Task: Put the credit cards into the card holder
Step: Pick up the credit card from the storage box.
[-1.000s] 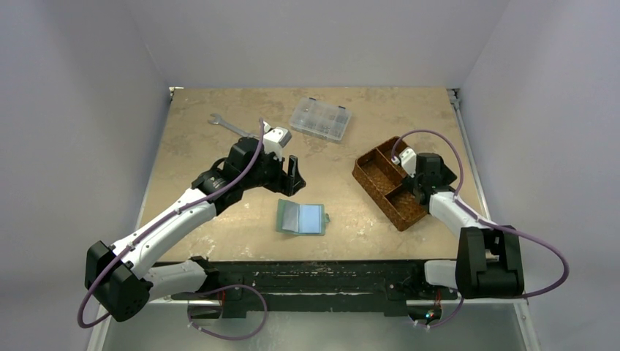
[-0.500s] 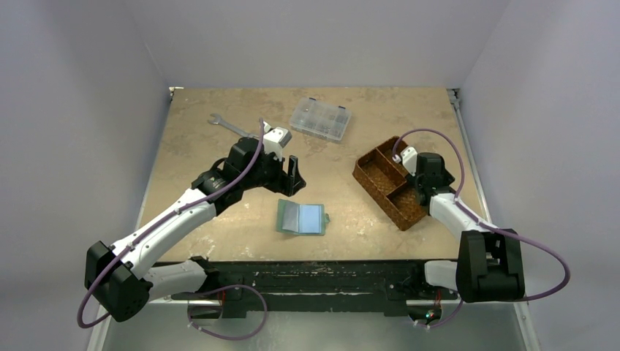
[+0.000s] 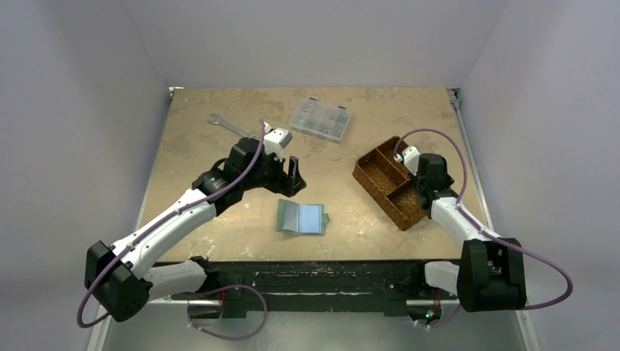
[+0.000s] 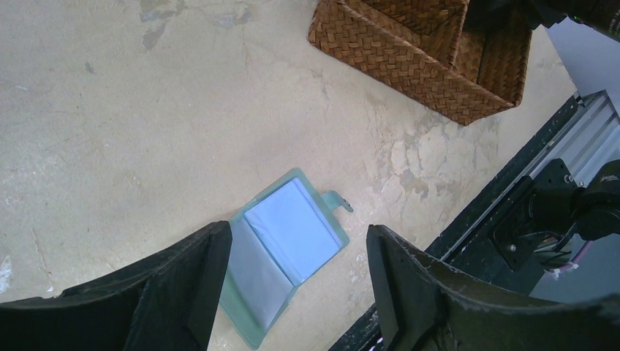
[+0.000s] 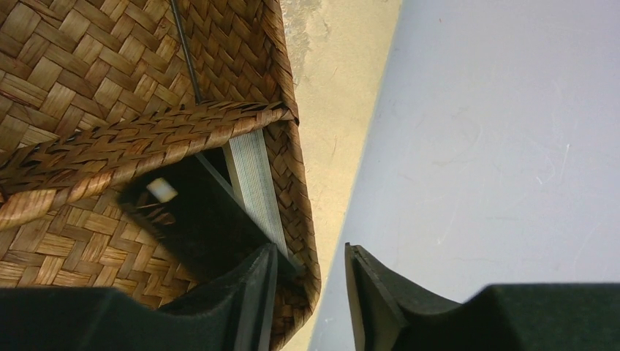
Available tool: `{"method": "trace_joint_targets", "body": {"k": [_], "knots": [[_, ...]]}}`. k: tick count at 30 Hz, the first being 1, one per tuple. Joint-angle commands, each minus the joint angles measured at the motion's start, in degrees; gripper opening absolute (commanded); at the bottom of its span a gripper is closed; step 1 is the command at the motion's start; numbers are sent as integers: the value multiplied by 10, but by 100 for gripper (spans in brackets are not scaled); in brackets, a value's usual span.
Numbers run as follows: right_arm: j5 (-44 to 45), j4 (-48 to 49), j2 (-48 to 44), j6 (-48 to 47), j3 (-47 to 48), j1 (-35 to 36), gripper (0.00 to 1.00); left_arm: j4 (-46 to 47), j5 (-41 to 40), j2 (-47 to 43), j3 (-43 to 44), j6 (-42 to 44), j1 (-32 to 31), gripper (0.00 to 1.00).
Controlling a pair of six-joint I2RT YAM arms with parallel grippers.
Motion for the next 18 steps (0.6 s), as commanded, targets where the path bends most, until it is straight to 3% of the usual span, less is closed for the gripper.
{"method": "trace_joint_targets", "body": {"k": [1,6,10,15,18], "knots": [[10,20,-15,-4,-6,0,43,8,-4,-16,-1,12,-3,72],[10,14,-21,-2,-11,0,40,9,-4,-17,-1,12,-3,72],[-1,-23,-35,-2,-5,0,58,8,-3,-17,-2,12,-4,72],[-91,-74,-63,-20,-8,4,80,8,-2,-16,-2,13,-5,72],[-129,-82,-66,-42,-17,5,87,8,-2,-14,-2,13,-6,72]]}}
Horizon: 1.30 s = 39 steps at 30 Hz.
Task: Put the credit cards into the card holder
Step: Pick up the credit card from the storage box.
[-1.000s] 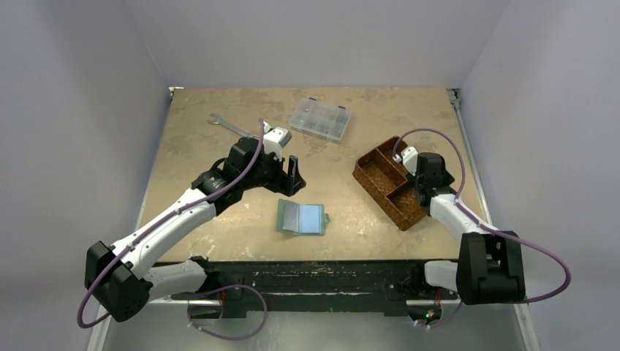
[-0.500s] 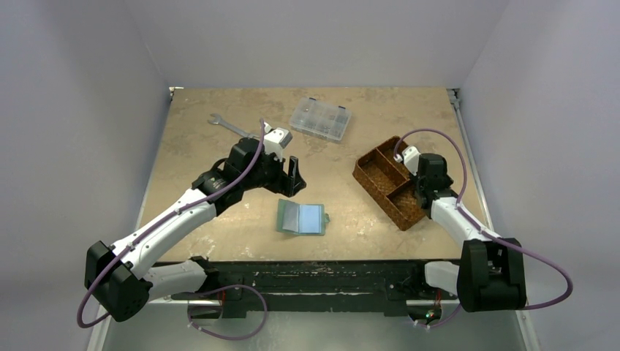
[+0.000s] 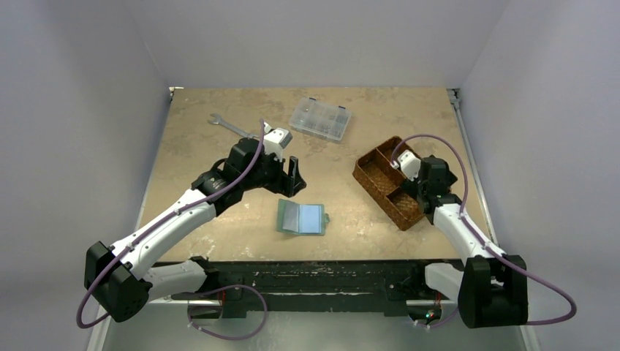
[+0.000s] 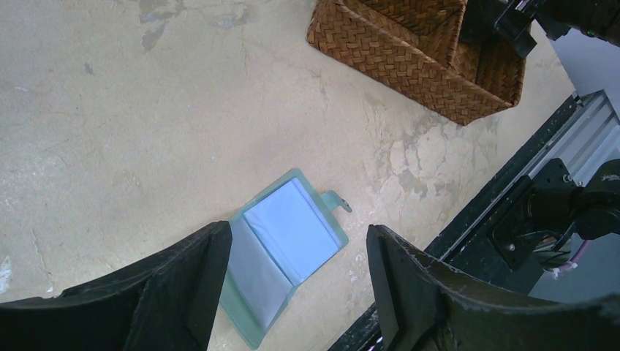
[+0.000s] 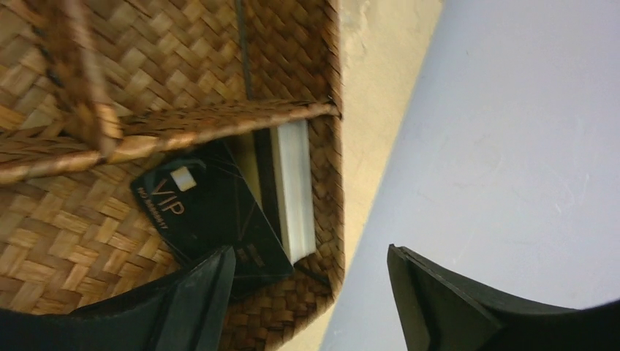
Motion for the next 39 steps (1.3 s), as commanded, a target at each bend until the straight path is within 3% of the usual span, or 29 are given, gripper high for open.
{"method": "trace_joint_targets", "body": {"k": [1,6,14,25,33,39], "knots": [[-80,-28,-7,-21,-5,4,88,8,-2,-12,-2,13,-5,72],[-102,-36,35,-2,17,4,89,8,-5,-13,-2,14,-5,72],[-88,-25,72,-1,12,4,99,7,-7,-13,-2,14,-5,72],[-20,25,77,-26,-8,4,99,5,-10,-12,0,15,-10,72],[-92,-18,60,-25,-16,5,99,5,-9,-11,-1,16,-10,72],[-46,60,64,-34,-51,7,99,5,-7,-11,-1,15,-12,72]]}}
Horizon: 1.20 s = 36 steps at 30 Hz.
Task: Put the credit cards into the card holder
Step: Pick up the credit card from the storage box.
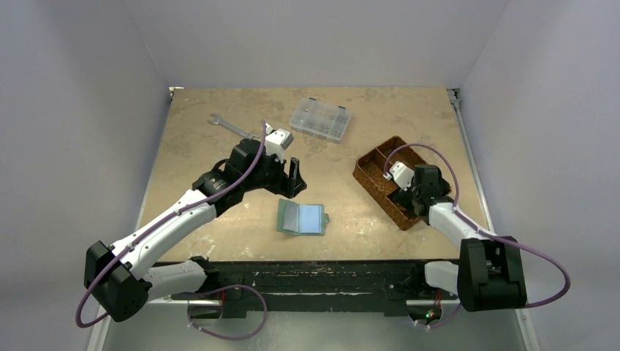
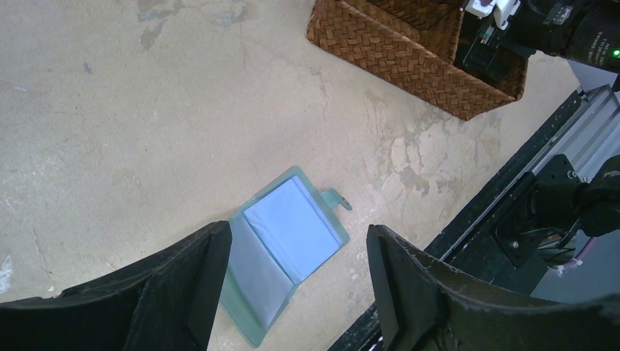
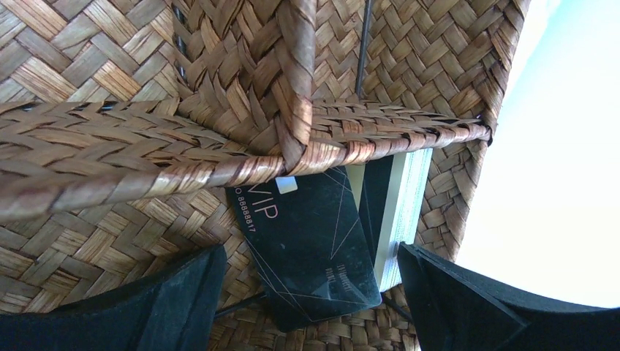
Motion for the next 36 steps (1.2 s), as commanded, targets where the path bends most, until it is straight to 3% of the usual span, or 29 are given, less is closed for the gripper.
{"method": "trace_joint_targets", "body": {"k": [1,9,14,17,20,26,30,36], "knots": [[26,51,10,-5,-15,1,99,7,-1,-12,-1,11,-5,72],[93,150,65,16,-15,1,98,6,-5,-12,0,11,-5,72],[105,168,88,33,3,1,85,6,-5,-10,-1,11,-6,72],[117,187,90,30,4,0,69,6,-6,-9,-1,12,-6,72],[108,177,91,41,16,1,65,5,-8,-7,-1,12,-6,72],[17,118,46,99,39,0,79,4,-9,-1,-1,12,-6,72],[39,156,27,84,14,-1,85,5,-5,1,-2,11,-6,72],[67,167,30,63,36,-14,82,6,-6,2,-2,12,-5,72]]}}
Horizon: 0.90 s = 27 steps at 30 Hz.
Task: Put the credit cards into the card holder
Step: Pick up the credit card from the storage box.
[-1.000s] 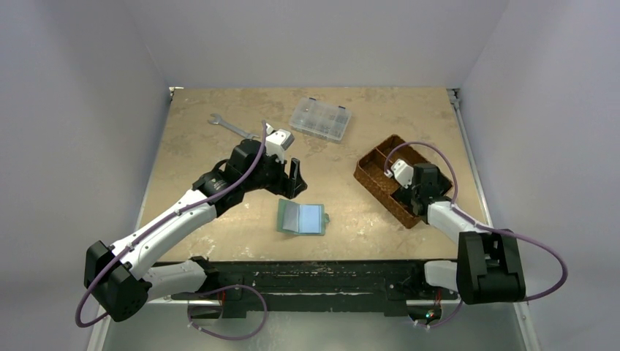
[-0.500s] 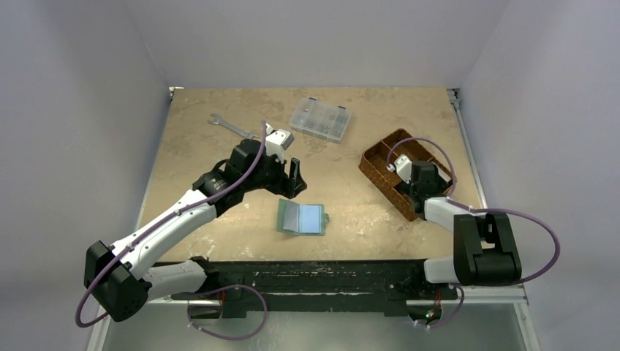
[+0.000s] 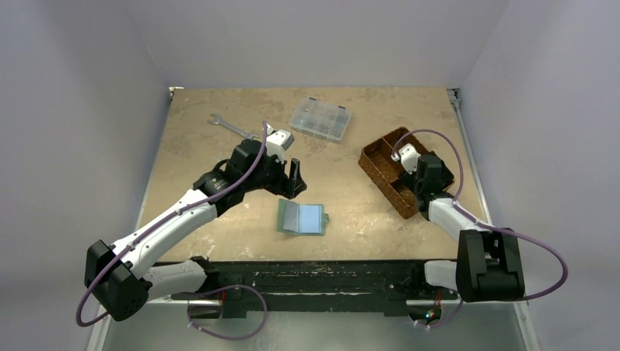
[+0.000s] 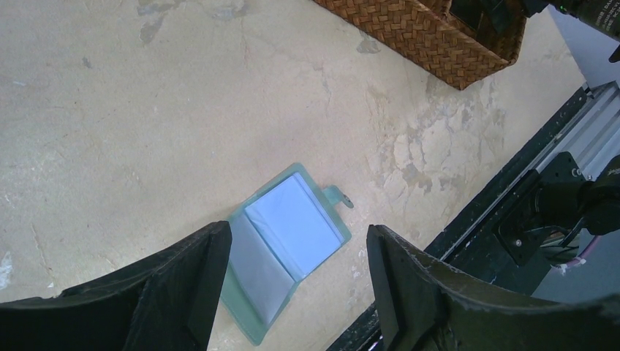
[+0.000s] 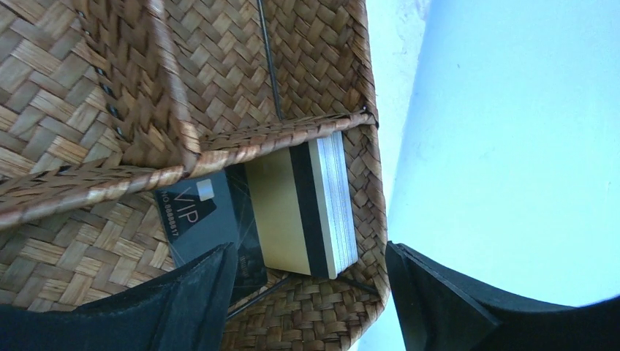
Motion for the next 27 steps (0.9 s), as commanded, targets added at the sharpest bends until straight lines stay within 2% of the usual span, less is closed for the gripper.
{"method": "trace_joint_targets", "body": {"k": [1,6,18,27], "knots": [[9,21,5,-9,25,-11,80,10,-2,-1,-2,11,-2,72],[4,5,50,-4,48,-14,72,11,-4,-2,-3,12,-3,72],[31,51,82,-16,34,-17,65,10,-4,-3,-3,11,-3,72],[46,67,110,-23,33,-18,68,10,-5,-3,-3,12,-2,72]]}}
